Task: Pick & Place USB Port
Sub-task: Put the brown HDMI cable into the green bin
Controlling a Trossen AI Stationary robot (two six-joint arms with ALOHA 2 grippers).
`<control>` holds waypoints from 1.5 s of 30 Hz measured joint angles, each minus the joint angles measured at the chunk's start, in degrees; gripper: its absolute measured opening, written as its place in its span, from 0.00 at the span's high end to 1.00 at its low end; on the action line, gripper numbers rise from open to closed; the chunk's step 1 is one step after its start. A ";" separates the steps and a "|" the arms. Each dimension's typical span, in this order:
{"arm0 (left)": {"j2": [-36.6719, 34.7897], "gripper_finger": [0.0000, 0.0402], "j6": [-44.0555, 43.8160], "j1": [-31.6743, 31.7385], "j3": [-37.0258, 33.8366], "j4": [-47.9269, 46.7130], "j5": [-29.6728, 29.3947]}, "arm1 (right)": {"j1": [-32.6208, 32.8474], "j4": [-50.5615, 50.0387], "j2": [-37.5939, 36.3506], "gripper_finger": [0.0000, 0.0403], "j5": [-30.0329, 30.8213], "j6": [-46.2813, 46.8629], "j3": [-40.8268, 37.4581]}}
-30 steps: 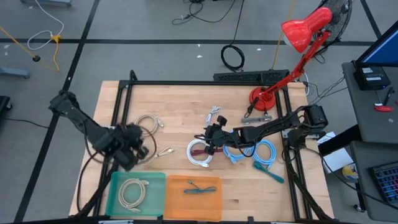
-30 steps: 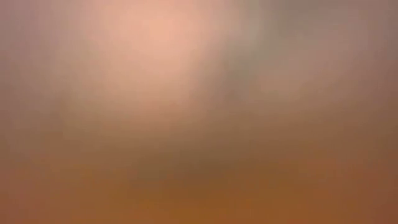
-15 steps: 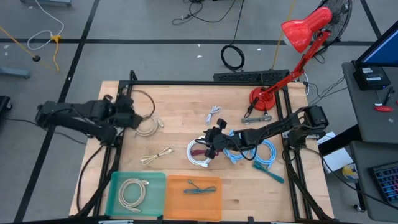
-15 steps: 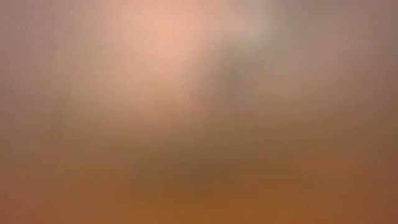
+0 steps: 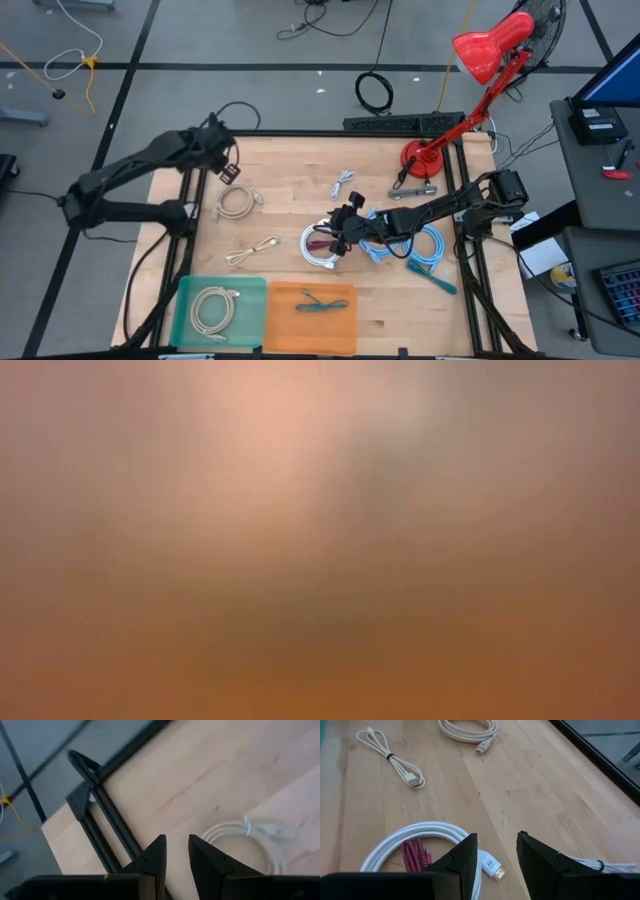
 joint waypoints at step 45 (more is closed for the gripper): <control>29.44 0.54 14.65 8.56 -12.14 15.50 17.86 | 0.00 -0.81 0.00 0.68 0.22 0.00 -0.02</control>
